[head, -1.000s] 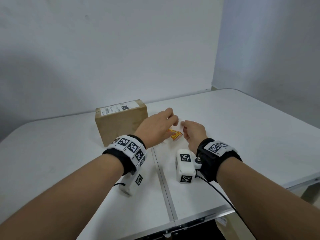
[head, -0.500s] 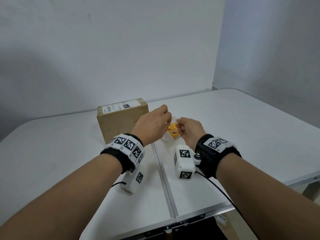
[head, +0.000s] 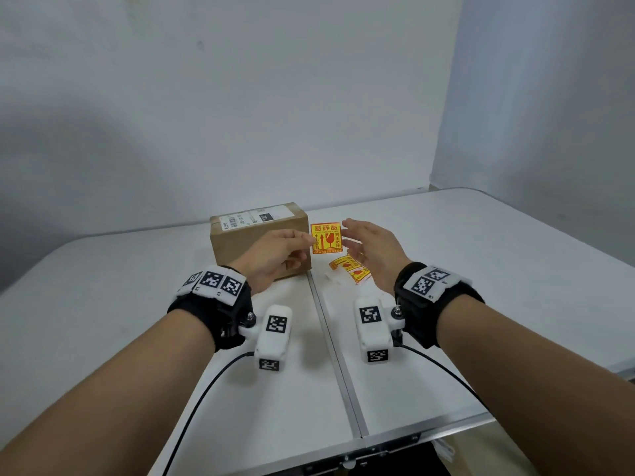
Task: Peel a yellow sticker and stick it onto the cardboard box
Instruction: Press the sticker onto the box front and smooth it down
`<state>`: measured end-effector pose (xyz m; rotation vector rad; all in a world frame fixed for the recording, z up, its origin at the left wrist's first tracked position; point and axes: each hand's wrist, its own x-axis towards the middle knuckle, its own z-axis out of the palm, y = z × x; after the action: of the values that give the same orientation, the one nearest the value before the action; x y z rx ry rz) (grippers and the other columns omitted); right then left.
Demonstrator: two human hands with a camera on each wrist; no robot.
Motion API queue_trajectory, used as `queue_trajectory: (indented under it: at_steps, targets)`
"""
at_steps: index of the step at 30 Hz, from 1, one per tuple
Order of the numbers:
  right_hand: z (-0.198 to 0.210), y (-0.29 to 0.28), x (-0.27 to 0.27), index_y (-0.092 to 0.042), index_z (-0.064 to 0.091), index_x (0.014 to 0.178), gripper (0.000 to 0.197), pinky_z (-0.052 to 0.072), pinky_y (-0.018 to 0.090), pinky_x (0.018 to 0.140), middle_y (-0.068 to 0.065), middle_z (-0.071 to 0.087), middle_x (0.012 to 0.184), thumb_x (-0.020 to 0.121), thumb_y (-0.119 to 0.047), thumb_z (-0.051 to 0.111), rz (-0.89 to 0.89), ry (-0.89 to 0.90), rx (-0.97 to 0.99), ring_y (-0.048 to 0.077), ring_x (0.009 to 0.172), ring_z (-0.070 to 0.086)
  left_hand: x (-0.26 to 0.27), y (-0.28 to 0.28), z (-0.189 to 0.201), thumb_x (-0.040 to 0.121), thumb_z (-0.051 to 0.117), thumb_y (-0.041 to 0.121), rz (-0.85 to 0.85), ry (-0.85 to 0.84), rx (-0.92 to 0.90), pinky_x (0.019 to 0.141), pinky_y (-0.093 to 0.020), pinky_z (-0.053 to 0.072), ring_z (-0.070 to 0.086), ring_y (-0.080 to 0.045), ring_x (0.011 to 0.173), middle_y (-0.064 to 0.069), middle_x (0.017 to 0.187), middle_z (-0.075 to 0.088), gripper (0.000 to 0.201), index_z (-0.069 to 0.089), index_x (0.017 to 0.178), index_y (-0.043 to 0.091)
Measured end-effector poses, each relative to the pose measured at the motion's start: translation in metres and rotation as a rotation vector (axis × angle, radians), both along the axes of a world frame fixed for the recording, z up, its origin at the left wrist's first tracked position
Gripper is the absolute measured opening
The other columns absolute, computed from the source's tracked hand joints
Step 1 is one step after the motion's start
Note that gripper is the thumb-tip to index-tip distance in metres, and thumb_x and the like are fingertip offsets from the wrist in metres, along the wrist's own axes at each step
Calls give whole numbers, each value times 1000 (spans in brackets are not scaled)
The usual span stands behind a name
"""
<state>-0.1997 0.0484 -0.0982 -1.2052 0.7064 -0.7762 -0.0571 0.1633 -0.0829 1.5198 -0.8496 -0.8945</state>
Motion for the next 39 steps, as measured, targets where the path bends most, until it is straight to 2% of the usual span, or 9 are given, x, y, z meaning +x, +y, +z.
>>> queue_trajectory:
  at_steps: [6, 11, 17, 23, 27, 29, 31, 35, 39]
  targets:
    - [10, 12, 14, -11, 70, 105, 19, 48, 18, 71, 2, 70, 93, 88, -15, 64, 28, 125, -350, 13, 85, 64, 10, 14, -3, 87, 65, 17, 45, -20, 5, 62, -17, 44, 50, -8, 66, 5, 78, 62, 7, 65, 79, 17]
    - [11, 19, 29, -14, 72, 96, 12, 51, 21, 72, 6, 74, 94, 85, -16, 67, -7, 270, -605, 11, 80, 64, 18, 26, -5, 87, 65, 19, 98, -43, 1, 62, -17, 45, 51, -8, 68, 5, 81, 63, 3, 64, 86, 16]
    - [15, 27, 46, -10, 70, 89, 6, 41, -2, 54, -5, 64, 75, 85, -10, 66, 5, 286, -748, 3, 68, 57, 26, 41, -5, 86, 67, 20, 154, -141, -8, 55, -14, 42, 51, -7, 66, 7, 78, 61, 6, 63, 86, 15]
    - [12, 31, 59, -18, 68, 81, 7, 45, 14, 70, -4, 65, 78, 84, -12, 65, -8, 300, -774, 6, 70, 59, 42, 55, 2, 82, 66, 22, 352, -395, -89, 65, -23, 45, 55, -11, 67, 3, 83, 62, 6, 64, 87, 19]
    - [13, 35, 63, -18, 67, 81, 7, 41, 5, 63, -4, 65, 80, 84, -11, 66, 59, 277, -762, 0, 68, 56, 57, 57, 11, 86, 58, 17, 489, -640, -93, 74, -21, 43, 57, -8, 80, 5, 98, 64, 12, 65, 94, 20]
    - [16, 39, 66, -14, 68, 81, 5, 41, 1, 62, -2, 66, 83, 83, -10, 66, 101, 261, -760, 2, 71, 56, 63, 55, 15, 88, 54, 12, 452, -780, -52, 82, -21, 40, 57, -13, 98, 5, 107, 64, 19, 65, 101, 21]
    - [20, 42, 69, -10, 71, 86, 6, 44, 10, 76, 0, 67, 90, 82, -10, 67, 128, 253, -755, 8, 82, 58, 67, 53, 19, 89, 50, 9, 388, -908, 27, 86, -21, 36, 52, -17, 112, 2, 117, 62, 28, 64, 110, 22]
    - [27, 38, 79, -15, 74, 86, 8, 41, 31, 99, 2, 61, 114, 81, -19, 69, 178, 324, -802, 15, 113, 52, 69, 50, 21, 87, 46, 5, 269, -867, 115, 75, -16, 40, 56, -16, 105, 2, 121, 62, 42, 62, 122, 24]
    - [23, 32, 91, -22, 77, 76, 4, 44, 36, 102, -5, 58, 118, 74, -25, 74, 211, 366, -737, 16, 117, 53, 72, 50, 15, 88, 53, 9, 203, -954, 119, 88, -15, 35, 56, -15, 117, 2, 126, 64, 38, 63, 122, 24]
